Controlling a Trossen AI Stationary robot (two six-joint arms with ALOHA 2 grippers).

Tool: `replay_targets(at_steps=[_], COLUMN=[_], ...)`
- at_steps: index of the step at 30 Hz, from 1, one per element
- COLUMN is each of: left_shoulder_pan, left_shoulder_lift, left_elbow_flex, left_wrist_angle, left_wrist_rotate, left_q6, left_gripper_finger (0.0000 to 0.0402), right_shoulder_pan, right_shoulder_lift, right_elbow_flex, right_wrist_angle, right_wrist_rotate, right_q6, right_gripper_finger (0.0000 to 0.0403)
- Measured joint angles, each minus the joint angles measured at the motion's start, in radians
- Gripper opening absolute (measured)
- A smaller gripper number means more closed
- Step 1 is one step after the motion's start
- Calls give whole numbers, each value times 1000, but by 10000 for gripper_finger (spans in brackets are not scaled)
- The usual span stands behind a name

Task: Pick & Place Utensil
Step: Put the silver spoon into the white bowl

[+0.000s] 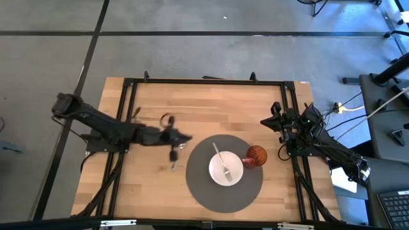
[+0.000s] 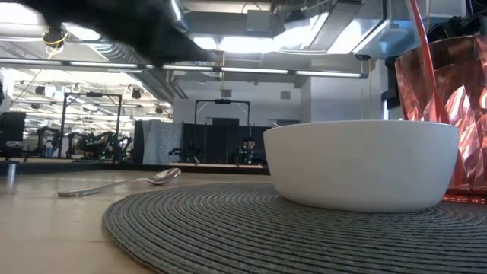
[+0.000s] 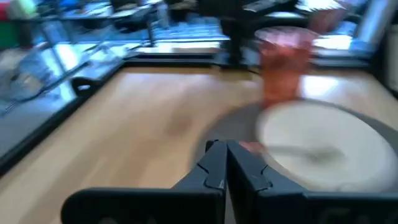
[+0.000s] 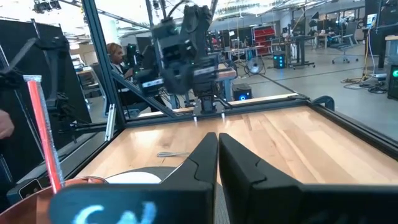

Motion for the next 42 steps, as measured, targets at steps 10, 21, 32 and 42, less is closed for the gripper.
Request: replay_targets(at_steps=[10, 21, 32, 42], left_shoulder_pan=[-302, 0, 51, 51], left_shoulder_lift=[-459, -624, -579, -513], left_elbow_flex=[-89, -152, -398, -407], left_wrist_angle=[73, -425, -1, 19], left_wrist_rotate=[-531, -377, -251, -226], left_q6=[380, -70, 3, -95], left_gripper_finger=[2, 1, 2, 2], right_shoulder_pan=[0, 0, 0, 0], right_shoulder_lift=[0, 0, 0, 0], right_elbow_flex=[0, 0, 0, 0], right_wrist_angle=[4, -3, -3, 3], right_wrist_rotate=[1, 1, 1, 3], right_q6=[6, 3, 3, -2], right_gripper_finger=[16, 16, 17, 17])
